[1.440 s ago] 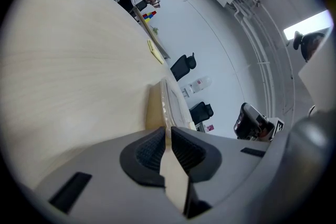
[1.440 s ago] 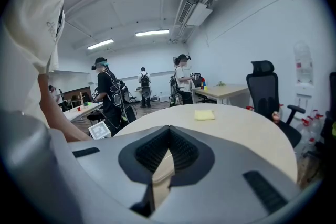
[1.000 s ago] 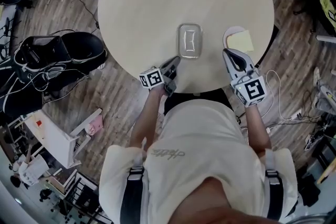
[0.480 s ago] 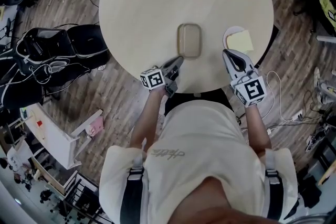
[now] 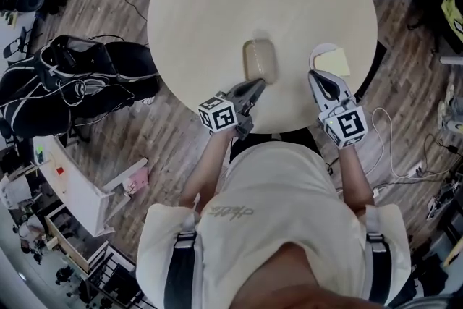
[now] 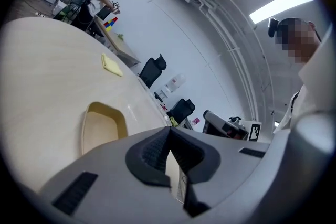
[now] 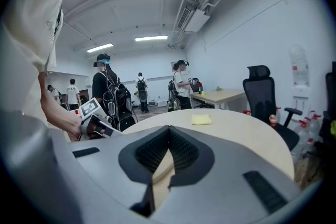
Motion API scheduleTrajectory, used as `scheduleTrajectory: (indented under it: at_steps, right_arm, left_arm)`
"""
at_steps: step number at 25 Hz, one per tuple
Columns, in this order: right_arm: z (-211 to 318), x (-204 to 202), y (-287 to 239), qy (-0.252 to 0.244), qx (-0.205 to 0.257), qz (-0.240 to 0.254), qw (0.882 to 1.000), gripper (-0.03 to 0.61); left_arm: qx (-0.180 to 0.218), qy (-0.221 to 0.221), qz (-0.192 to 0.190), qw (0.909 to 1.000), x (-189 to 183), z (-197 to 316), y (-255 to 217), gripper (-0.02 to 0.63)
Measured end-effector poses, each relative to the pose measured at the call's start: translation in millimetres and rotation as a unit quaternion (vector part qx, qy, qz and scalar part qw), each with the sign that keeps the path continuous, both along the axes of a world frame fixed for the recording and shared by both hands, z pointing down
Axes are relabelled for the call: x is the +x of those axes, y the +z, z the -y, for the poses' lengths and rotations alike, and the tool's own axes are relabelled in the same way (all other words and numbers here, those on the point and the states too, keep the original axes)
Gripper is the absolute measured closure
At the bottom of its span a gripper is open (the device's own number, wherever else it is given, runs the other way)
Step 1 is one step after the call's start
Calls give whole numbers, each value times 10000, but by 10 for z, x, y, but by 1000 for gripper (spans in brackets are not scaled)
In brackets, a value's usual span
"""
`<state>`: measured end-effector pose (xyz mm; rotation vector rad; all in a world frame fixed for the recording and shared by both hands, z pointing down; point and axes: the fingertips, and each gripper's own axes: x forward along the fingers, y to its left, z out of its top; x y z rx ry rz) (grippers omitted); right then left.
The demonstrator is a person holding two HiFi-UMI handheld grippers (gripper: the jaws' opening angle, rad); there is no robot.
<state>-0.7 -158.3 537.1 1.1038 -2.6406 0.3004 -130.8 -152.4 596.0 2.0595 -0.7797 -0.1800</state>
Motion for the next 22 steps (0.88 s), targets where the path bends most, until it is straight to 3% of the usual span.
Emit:
scheduleTrajectory:
  at_steps: [5, 8, 13, 22]
  right_arm:
    - [36, 41, -97, 61, 185, 54, 9998, 571]
    - [82, 78, -165, 125, 314, 60, 9994, 571]
    - [123, 117, -292, 215, 507, 99, 9984, 571]
    - [274, 179, -626, 378, 848, 134, 9956, 571]
  left_arm:
    - [439, -68, 152, 9989, -25, 68, -450, 597]
    - [810, -173, 480, 9954, -118, 118, -709, 597]
    - [1611, -330, 1602, 9733, -313, 167, -1120, 597]
    - [2269, -517, 2001, 9518, -503, 237, -1840, 597]
